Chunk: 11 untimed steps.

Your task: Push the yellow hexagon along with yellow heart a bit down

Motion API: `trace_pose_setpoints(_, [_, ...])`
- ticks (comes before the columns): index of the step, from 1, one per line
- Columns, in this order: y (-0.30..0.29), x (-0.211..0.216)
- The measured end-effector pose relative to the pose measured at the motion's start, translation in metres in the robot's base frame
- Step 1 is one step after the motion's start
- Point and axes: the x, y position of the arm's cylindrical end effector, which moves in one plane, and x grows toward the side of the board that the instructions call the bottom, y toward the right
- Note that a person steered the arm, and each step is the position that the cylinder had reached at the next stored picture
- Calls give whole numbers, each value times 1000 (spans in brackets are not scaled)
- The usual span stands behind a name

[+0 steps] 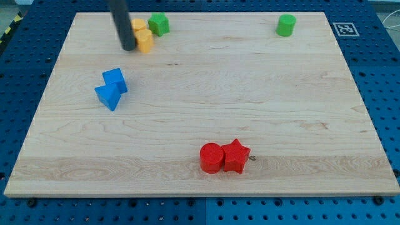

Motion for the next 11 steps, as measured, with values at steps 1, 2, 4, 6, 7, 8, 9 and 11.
trace_pose_setpoints(1, [-2, 3])
trace_pose_setpoints(2, [-47, 0])
trace_pose_setpoints(4, [-59, -61])
trace_pose_setpoints(6, [-10, -60])
trace_pose_setpoints(7, [6, -53])
trace_pose_setpoints(8, [18, -37])
trace_pose_setpoints(9, [34, -14])
trace_pose_setpoints(11, [55, 37])
